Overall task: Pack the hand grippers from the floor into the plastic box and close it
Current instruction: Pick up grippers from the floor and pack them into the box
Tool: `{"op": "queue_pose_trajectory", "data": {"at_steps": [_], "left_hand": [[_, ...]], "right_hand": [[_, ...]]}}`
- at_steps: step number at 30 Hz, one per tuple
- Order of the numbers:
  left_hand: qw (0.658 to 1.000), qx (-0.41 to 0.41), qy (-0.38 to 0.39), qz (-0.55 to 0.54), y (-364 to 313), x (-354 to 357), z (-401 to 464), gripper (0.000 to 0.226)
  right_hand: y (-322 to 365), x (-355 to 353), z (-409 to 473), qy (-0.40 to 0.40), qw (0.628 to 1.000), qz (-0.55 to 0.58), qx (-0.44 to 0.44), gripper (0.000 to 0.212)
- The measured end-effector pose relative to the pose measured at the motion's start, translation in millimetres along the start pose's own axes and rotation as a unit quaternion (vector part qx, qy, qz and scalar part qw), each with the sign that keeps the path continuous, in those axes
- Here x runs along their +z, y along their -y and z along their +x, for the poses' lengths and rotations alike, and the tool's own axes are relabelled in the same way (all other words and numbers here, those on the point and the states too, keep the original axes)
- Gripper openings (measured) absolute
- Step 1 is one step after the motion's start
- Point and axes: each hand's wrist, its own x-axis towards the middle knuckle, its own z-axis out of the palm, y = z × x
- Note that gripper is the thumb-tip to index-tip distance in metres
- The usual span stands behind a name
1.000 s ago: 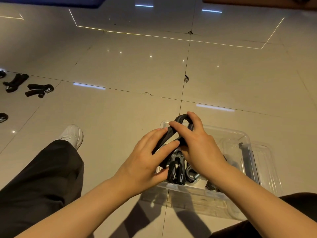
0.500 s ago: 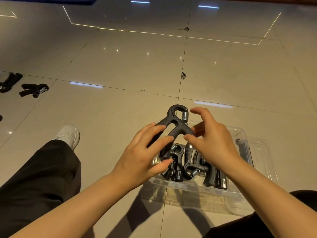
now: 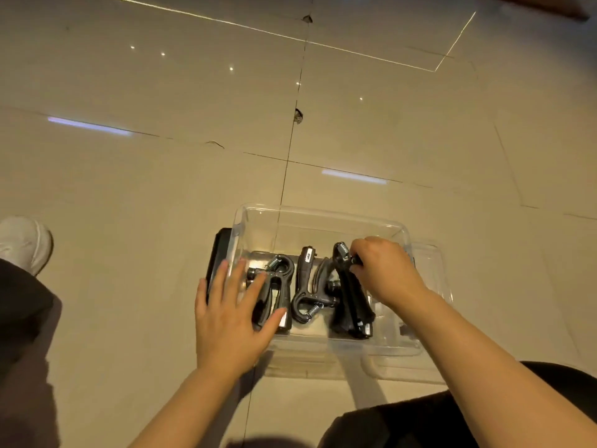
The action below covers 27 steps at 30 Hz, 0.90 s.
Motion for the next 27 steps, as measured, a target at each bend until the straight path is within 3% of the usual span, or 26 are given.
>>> {"op": "queue_pose_trajectory", "data": {"at_steps": [2, 6, 10, 13, 15, 19, 27], "left_hand": [[0.998, 0.031, -0.051, -0.008, 3.6, 3.7, 0.4, 0.06], [0.992, 0.048, -0.114, -0.032, 7.7, 7.7, 0.8, 0.053], [0.992, 0.05, -0.109, -0.032, 8.8, 7.4, 0.4, 0.051], [0.993, 0.045, -0.109, -0.028, 7.9, 8.8, 0.1, 0.051], [0.992, 0.044, -0.116, -0.025, 6.7, 9.7, 0.4, 0.049], [0.99, 0.048, -0.133, -0.024, 6.8, 10.4, 1.3, 0.047], [0.986, 0.052, -0.155, -0.03, 6.9, 13.3, 0.9, 0.039]], "right_hand": [[-8.5, 7.2, 2.0, 0.009, 1.0, 0.008, 0.018, 0.002], [-8.4, 21.1, 15.3, 0.048, 0.997, -0.043, 0.036, 0.018], [4.3, 40.9, 28.2, 0.103, 0.988, -0.116, -0.019, 0.028], [8.1, 59.4, 32.3, 0.134, 0.983, -0.119, -0.049, 0.028], [6.7, 72.6, 32.4, 0.169, 0.976, -0.12, -0.064, 0.039], [-1.6, 87.8, 28.0, 0.219, 0.968, -0.116, -0.031, 0.052], [-15.5, 99.5, 27.1, 0.236, 0.966, -0.099, 0.032, 0.077]]}}
